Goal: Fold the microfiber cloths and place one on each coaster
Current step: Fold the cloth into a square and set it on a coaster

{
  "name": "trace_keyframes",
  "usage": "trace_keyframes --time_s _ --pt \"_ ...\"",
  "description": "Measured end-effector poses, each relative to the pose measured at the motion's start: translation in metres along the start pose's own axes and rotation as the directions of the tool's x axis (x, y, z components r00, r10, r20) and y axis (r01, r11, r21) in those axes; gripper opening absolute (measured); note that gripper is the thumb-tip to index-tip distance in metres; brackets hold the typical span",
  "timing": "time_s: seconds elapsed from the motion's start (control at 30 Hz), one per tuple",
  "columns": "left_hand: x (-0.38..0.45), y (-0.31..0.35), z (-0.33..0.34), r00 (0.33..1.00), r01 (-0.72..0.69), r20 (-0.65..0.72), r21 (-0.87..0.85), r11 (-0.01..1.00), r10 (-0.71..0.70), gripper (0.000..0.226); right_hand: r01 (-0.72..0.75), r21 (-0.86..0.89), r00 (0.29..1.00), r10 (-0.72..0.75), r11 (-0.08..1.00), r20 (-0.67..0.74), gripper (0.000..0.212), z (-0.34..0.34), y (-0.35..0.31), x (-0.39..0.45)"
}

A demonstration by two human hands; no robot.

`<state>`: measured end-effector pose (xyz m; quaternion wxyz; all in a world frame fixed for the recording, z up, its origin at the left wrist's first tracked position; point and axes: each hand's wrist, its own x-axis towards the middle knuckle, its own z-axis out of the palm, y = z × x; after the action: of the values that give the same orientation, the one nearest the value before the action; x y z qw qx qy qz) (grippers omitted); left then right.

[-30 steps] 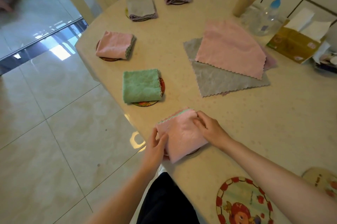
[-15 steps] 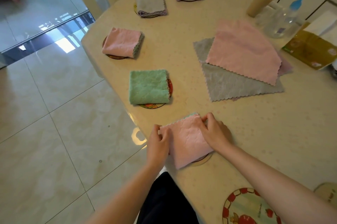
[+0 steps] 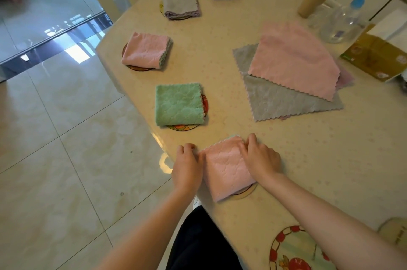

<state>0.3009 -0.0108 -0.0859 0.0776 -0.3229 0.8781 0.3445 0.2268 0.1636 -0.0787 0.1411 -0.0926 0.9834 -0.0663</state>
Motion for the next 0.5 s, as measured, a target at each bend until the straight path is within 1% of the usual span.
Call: trace_keyframes --time_s 0.07,0.17,0.23,0.33,0.43,0.5 --pt "0.003 0.001 -0.003 0.999 -0.030 0.047 0.039 0.999 0.028 0.032 -0.066 0.038 0.998 0.065 0.997 0.023 0.042 -0.003 0.003 -0.007" --pt "0.009 0.002 -0.007 0.988 -0.084 0.139 0.103 0.991 0.069 0.028 -0.141 0.058 0.983 0.133 0.988 0.127 0.052 -0.003 0.005 -0.020" --pt "0.013 0.004 -0.009 0.980 -0.090 0.188 0.118 0.989 0.067 0.026 -0.180 0.068 0.970 0.166 0.981 0.175 0.061 -0.002 0.005 -0.026" --pt "0.018 0.007 -0.012 0.976 -0.081 0.211 0.135 0.988 0.051 0.024 -0.253 0.065 0.944 0.232 0.965 0.233 0.071 -0.004 0.003 -0.029" --pt "0.020 0.008 -0.013 0.974 -0.054 0.225 0.091 0.994 0.032 0.021 -0.310 0.095 0.920 0.273 0.946 0.281 0.071 -0.009 0.001 -0.030" --pt "0.021 0.010 -0.015 0.972 -0.011 0.234 0.027 1.000 0.004 0.023 -0.339 0.158 0.914 0.284 0.928 0.291 0.067 -0.009 0.001 -0.031"
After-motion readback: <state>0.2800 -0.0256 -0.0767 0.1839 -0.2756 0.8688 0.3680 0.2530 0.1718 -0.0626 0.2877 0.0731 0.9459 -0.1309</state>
